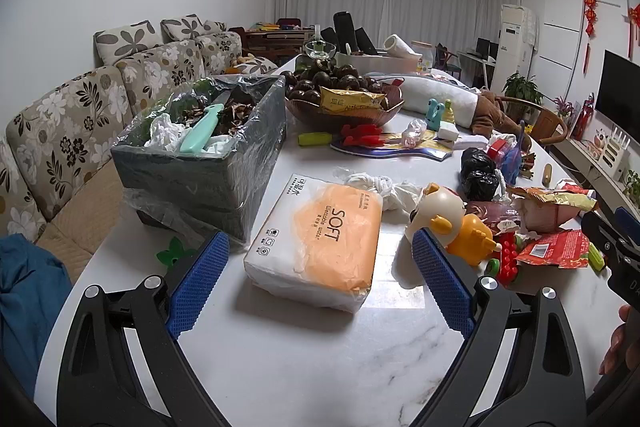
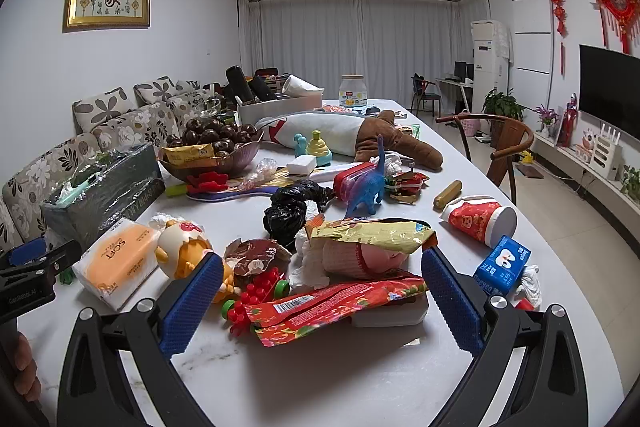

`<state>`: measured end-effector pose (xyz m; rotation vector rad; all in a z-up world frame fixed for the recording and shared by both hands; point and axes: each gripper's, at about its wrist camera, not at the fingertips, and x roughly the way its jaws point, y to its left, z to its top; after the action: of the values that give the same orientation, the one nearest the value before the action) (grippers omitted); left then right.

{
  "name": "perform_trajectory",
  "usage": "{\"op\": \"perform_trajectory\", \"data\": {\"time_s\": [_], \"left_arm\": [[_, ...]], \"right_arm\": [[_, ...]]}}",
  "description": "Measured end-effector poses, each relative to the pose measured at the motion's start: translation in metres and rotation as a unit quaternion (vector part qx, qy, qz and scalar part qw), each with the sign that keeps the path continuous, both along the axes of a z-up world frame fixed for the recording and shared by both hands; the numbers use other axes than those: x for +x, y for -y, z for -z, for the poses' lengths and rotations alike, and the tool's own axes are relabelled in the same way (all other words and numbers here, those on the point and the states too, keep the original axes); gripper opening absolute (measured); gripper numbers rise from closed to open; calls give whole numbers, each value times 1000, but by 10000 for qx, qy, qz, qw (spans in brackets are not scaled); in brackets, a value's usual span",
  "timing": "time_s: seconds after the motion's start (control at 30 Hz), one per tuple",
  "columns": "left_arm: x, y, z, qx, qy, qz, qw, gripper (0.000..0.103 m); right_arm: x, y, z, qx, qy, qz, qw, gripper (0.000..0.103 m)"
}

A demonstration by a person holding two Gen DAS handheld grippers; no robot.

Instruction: Collect trash

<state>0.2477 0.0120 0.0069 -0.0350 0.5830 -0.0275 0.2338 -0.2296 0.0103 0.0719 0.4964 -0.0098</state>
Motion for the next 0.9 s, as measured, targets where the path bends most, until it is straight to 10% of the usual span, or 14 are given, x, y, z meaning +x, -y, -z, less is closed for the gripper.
{"op": "perform_trajectory", "data": {"time_s": [0.9], "left_arm": [[1, 3, 8, 7, -80, 142, 9999, 96]], "right_arm": [[2, -4, 2, -103, 0, -127, 9999, 98]]}}
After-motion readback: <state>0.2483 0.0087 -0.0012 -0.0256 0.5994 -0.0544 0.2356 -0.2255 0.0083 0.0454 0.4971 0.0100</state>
